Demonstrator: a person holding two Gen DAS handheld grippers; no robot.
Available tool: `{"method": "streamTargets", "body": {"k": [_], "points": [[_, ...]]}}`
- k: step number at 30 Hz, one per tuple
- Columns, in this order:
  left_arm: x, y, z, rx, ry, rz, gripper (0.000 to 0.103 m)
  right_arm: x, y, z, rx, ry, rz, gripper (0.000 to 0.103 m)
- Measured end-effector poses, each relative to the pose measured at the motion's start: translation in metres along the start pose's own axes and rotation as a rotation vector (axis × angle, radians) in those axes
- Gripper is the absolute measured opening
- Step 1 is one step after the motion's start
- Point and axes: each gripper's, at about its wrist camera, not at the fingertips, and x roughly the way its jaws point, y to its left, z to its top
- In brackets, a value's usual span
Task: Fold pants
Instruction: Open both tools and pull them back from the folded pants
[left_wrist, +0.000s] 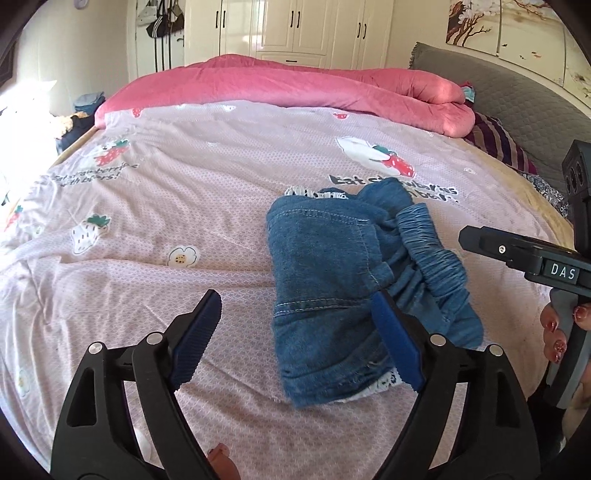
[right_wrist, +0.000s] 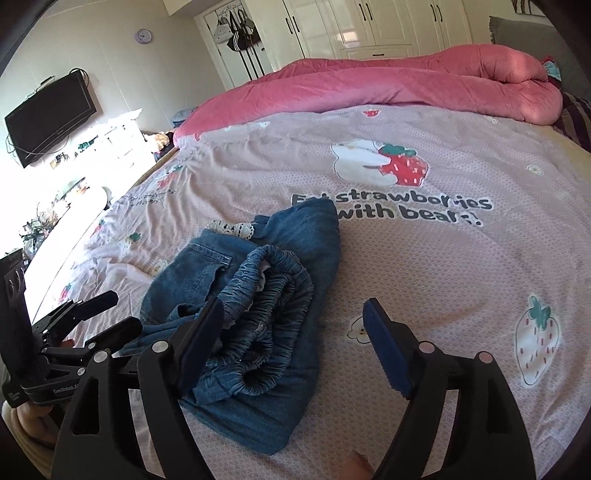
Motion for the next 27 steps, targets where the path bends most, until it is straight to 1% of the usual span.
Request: {"method": "streamTargets", "body": {"k": [5, 7, 9, 13, 18, 27], "points": [[-0.016, -0.002, 0.000, -0.001, -0.025, 0.003, 0.081, -0.017, 0.010, 0.001, -0.034, -0.035, -0.006, 0.082], [-0.023, -0.002, 0.000, -0.001, -0.033, 0.003, 0.085, -0.027, 0.015, 0.000, -0.047, -0.056, -0.007, 0.086], [-0.029, -0.003, -0.001, 0.002, -0.038, 0.001, 0.088, -0.036, 0.020, -0.002, -0.062, -0.074, -0.006, 0.092], [-0.042, -0.006, -0.005, 0.013, -0.053, 0.006, 0.093, -0.057, 0.032, -0.009, -0.110, -0.117, -0.026, 0.095], [-0.057, -0.008, -0.010, 0.009, -0.059, 0.012, 0.093, -0.078, 0.040, -0.018, -0.142, -0.149, -0.042, 0.098], [-0.078, -0.009, -0.020, -0.009, -0.069, 0.026, 0.093, -0.108, 0.052, -0.033, -0.179, -0.195, -0.065, 0.098]]}}
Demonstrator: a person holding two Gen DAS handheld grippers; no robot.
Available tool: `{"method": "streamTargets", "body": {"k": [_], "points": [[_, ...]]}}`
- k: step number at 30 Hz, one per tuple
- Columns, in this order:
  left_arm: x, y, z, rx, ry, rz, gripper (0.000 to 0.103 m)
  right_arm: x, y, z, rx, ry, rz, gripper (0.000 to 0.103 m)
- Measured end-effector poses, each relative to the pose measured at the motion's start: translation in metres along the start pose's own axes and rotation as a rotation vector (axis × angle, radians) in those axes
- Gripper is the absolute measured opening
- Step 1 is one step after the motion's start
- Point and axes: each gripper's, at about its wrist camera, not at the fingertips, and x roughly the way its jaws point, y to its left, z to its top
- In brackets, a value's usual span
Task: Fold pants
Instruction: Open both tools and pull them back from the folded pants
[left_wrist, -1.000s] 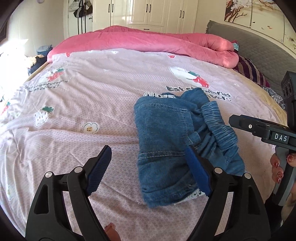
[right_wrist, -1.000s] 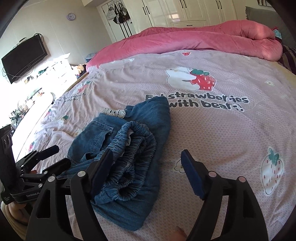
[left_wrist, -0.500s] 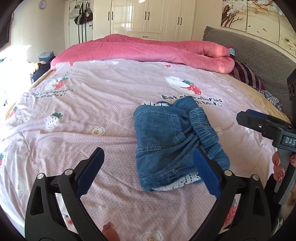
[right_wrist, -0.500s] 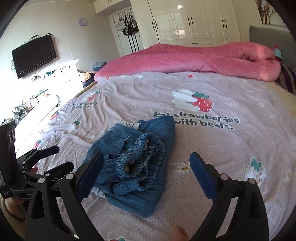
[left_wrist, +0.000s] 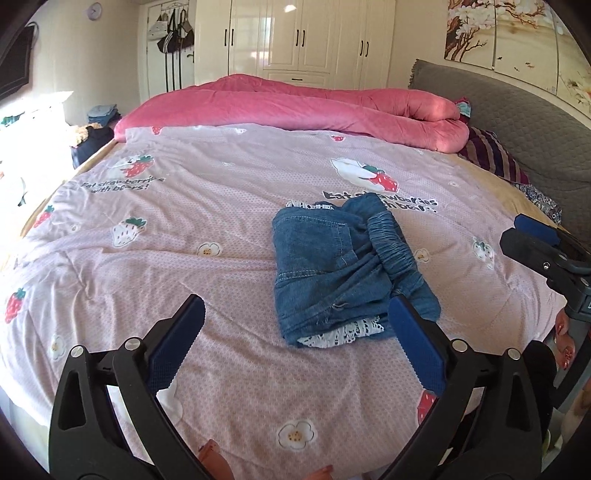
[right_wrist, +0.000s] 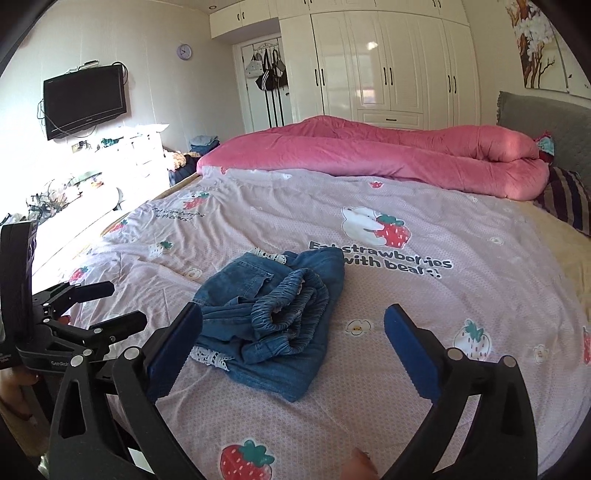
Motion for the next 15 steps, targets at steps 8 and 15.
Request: {"method": "streamTargets", "body": {"k": [8, 15], "points": [[-0.024, -0.001, -0.012, -0.012, -0.029, 0.017, 0.093, -0.020, 0.008, -0.006, 0.000, -0.028, -0.001, 0.098], [-0.035, -0.005, -0.027, -0.012, -0.028, 0.027, 0.093, -0.035, 0.018, -0.012, -0.007, -0.040, 0.013, 0.098]]}}
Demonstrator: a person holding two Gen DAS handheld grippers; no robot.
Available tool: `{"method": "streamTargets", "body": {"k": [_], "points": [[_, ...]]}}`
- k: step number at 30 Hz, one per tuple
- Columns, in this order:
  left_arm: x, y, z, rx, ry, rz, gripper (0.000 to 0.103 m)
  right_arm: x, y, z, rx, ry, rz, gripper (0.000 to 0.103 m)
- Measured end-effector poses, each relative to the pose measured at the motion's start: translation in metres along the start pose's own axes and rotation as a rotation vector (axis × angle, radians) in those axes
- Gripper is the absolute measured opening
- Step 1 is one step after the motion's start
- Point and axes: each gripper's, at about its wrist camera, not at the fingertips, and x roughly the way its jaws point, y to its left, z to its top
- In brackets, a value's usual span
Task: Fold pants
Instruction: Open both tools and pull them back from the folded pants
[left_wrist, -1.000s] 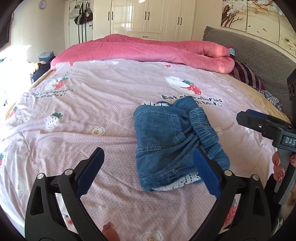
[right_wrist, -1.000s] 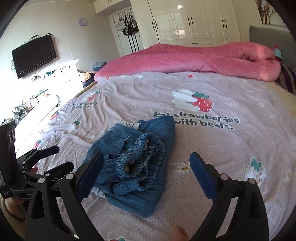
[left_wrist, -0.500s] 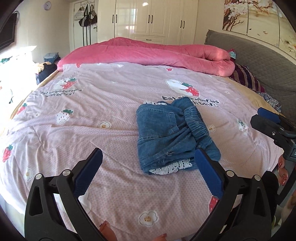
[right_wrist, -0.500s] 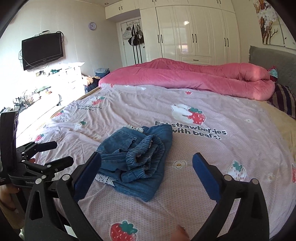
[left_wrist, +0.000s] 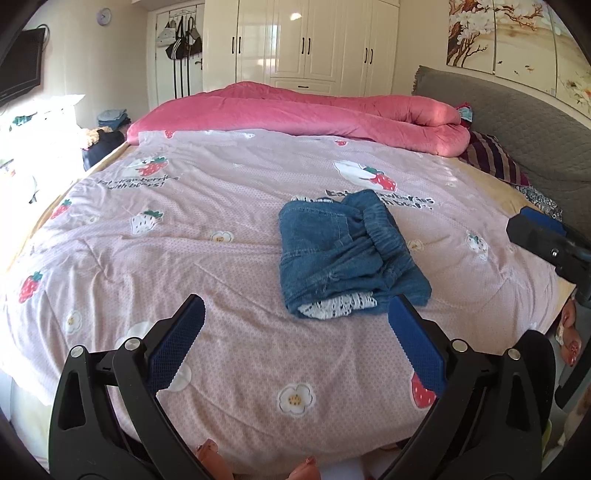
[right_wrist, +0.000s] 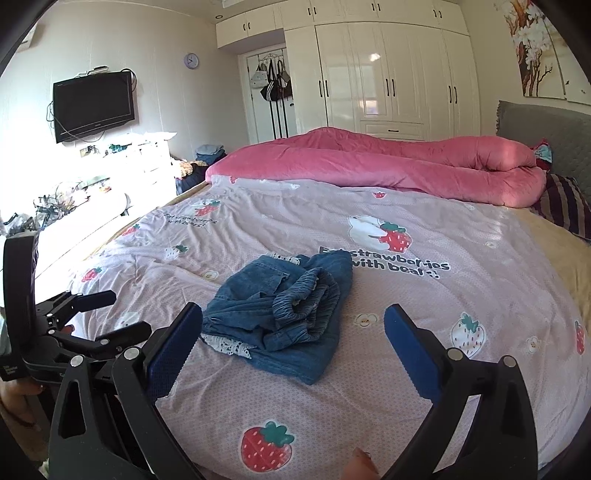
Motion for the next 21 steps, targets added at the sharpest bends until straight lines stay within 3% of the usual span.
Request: {"method": "streamTargets", "body": {"k": [21], "points": [[-0.008, -0.010, -0.037, -0.029, 0.030, -0.007, 0.093, -0.023, 0.018, -0.022, -0.039, -0.014, -0.031, 0.098]]}}
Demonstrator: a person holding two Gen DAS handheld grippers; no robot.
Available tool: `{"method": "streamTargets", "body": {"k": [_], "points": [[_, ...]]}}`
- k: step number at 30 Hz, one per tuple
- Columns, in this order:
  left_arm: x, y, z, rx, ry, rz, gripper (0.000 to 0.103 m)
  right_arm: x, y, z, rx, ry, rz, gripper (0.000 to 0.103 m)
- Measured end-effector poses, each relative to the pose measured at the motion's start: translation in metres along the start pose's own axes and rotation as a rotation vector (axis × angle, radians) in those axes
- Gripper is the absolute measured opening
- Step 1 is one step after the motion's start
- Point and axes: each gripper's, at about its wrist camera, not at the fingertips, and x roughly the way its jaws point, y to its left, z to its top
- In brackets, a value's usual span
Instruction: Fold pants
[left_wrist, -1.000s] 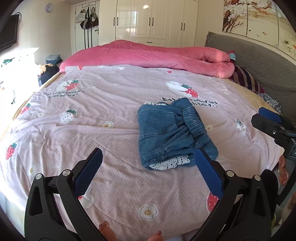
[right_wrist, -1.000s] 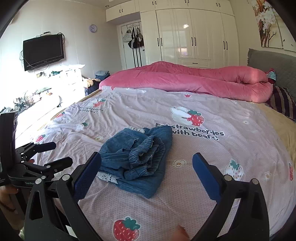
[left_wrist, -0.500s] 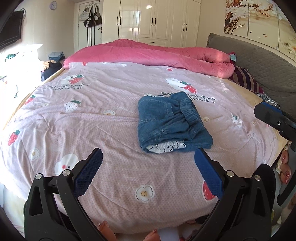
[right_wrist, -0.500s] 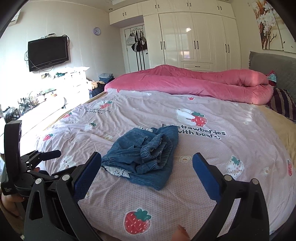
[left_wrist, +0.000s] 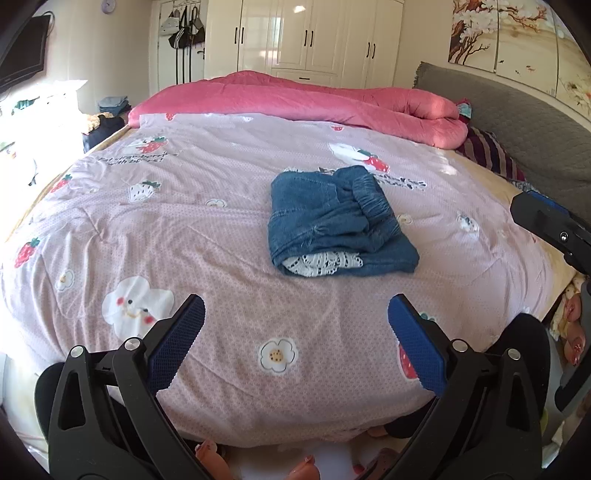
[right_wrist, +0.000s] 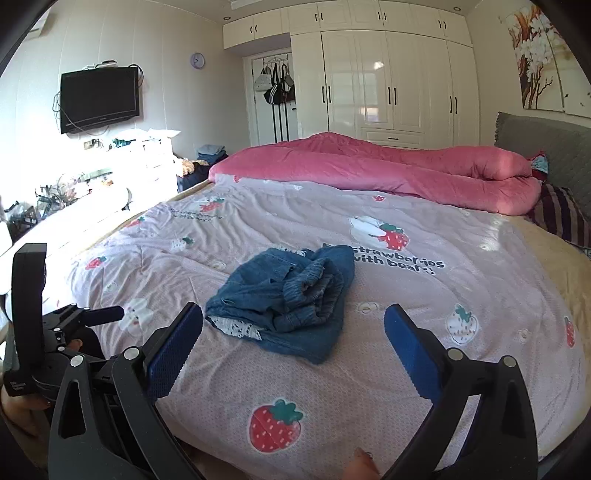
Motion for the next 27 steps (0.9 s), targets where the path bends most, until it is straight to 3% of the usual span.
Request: {"method": "streamTargets", "body": {"k": [27], "points": [[0.004, 0.002, -0.037, -0.010, 0.038, 0.025, 0.094, 0.018, -0.013, -0.069, 0.099, 0.133, -0.054, 0.098]]}}
